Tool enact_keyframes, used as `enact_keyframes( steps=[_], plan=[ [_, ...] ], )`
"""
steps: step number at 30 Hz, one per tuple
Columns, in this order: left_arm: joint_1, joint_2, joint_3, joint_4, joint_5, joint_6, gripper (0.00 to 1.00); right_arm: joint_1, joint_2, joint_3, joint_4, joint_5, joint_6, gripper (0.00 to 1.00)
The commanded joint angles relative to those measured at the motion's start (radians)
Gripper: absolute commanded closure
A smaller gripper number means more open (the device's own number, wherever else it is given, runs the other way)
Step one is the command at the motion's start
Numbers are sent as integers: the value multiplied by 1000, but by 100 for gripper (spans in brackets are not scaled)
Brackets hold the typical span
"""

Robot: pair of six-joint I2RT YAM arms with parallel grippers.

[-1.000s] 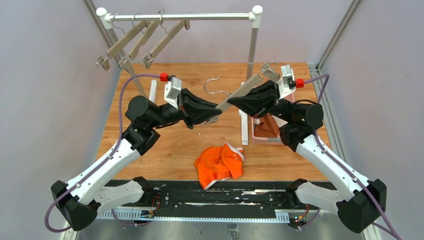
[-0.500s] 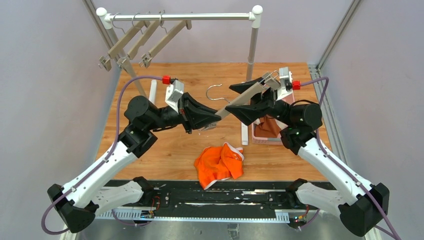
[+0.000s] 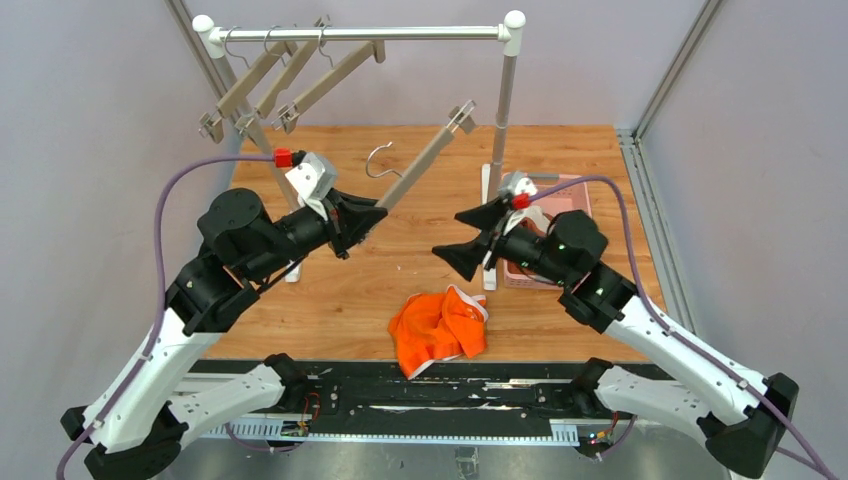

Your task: Remove the underwear clipped to the hanger

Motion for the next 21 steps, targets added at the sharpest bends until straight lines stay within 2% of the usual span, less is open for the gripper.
enact_keyframes(
  steps=[1,4,7,13,21],
  plan=[
    [-6,51,93,-250,-235,68,100,162,54,5,-439,394,-219,17],
    [-6,97,128,-318,-316,69,100,286,111,-44,-510,521,-181,17],
    [-4,149,158,-343,-350,56,100,373,153,-119,-487,574,-107,16],
    [34,263,217,-323,-335,24,100,431,250,-180,-393,519,-35,16],
    [98,399,361,-316,-299,6,100,456,508,-88,-436,462,-50,17]
  ],
)
